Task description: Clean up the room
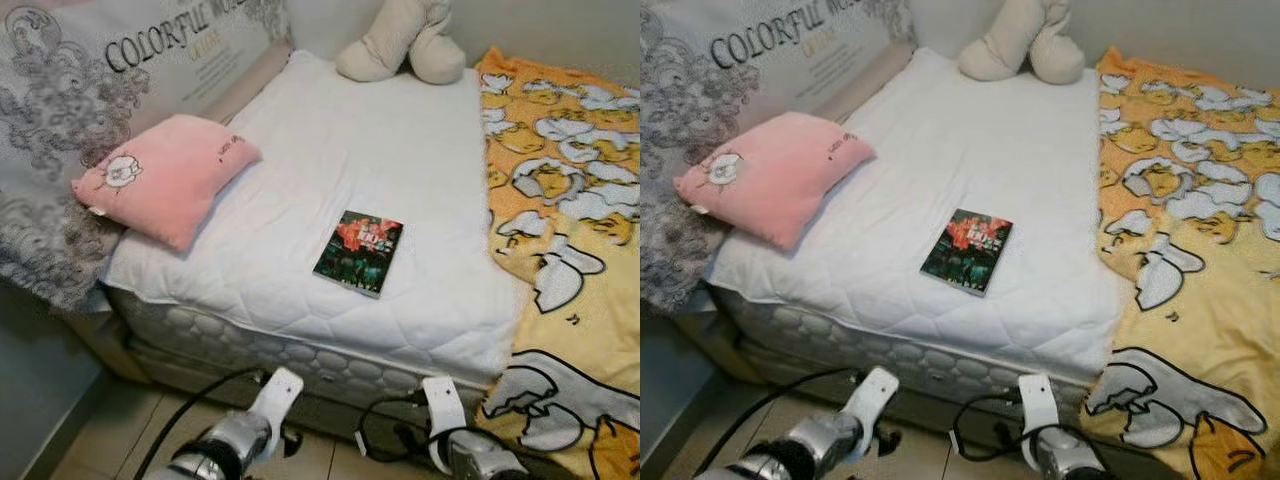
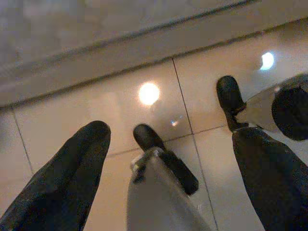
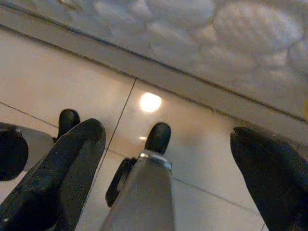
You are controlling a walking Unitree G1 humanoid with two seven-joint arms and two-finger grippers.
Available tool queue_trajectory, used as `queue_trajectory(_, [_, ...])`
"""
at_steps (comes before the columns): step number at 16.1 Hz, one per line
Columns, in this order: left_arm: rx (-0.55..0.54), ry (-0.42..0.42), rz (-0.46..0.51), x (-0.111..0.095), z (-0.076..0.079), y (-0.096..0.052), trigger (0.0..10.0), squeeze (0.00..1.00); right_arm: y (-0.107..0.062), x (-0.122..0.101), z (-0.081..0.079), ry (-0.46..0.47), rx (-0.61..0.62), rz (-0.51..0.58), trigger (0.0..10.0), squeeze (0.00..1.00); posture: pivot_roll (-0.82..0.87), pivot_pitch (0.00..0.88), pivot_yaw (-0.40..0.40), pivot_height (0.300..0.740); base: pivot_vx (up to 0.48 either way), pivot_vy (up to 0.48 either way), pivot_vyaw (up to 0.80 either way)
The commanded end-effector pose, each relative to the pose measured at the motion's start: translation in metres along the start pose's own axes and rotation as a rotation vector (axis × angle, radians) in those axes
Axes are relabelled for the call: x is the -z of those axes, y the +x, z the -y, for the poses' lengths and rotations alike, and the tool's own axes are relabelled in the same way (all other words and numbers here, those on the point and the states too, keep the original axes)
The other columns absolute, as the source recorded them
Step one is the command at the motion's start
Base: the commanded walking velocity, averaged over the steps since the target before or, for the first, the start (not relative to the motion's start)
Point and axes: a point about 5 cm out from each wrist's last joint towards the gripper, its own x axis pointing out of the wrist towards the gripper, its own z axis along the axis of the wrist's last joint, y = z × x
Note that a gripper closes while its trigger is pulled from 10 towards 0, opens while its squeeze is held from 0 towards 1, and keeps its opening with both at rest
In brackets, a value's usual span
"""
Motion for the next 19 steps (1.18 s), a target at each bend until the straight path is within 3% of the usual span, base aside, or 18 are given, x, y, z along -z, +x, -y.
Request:
queue_trajectory(1, [-0.043,0.018,0.015,-0.006,-0.01,-0.002,10.0,0.0,0.0,0.006,0.001,0.001,0.004,-0.017,10.0,0.0,0.0,0.0,0.019,0.74,0.0,0.0,0.0])
queue_trajectory(5, [-0.079,-0.037,0.045,-0.006,-0.014,-0.003,10.0,0.0,-0.003,0.023,0.01,0.073,0.038,-0.049,10.0,0.0,0.0,0.0,0.015,0.74,0.0,0.0,0.0])
queue_trajectory(12, [-0.074,-0.001,0.036,-0.002,-0.011,-0.002,10.0,0.0,-0.003,0.03,0.01,0.064,0.064,-0.071,10.0,0.0,-0.01,0.0,0.016,0.74,0.0,0.0,0.0])
queue_trajectory(13, [-0.088,0.037,0.07,-0.006,-0.012,-0.002,10.0,0.0,-0.003,0.03,0.01,0.059,0.08,-0.061,10.0,0.0,0.0,0.0,0.009,0.74,0.0,0.0,0.0])
queue_trajectory(14, [-0.121,0.081,0.165,-0.02,-0.016,-0.004,10.0,0.0,-0.002,0.022,0.01,0.093,0.098,-0.014,10.0,0.0,0.0,0.0,0.006,0.74,0.0,0.0,0.0])
queue_trajectory(15, [-0.168,0.056,0.33,-0.047,-0.024,-0.011,10.0,0.0,-0.002,0.001,0.013,0.124,0.12,0.093,10.0,0.0,0.0,0.0,0.005,0.74,0.0,0.0,0.0])
queue_trajectory(16, [-0.192,0.002,0.43,-0.064,-0.031,-0.017,10.0,0.0,-0.003,-0.012,0.016,0.138,0.135,0.166,10.0,0.0,0.0,0.0,0.005,0.74,0.0,0.0,0.0])
queue_trajectory(17, [-0.197,-0.051,0.574,-0.086,-0.039,-0.028,10.0,0.0,-0.009,-0.025,0.031,0.118,0.167,0.292,10.0,0.0,0.0,0.0,0.005,0.74,0.0,0.0,0.0])
queue_trajectory(18, [-0.197,-0.087,0.774,-0.111,-0.051,-0.048,10.0,0.0,-0.024,-0.054,0.043,0.091,0.187,0.54,10.0,0.0,0.02,0.0,-0.006,0.74,0.0,0.0,0.0])
queue_trajectory(19, [-0.207,-0.077,0.882,-0.12,-0.057,-0.061,10.0,0.0,-0.038,-0.07,0.046,0.071,0.209,0.69,10.0,0.0,0.02,0.0,-0.007,0.74,0.0,0.0,0.0])
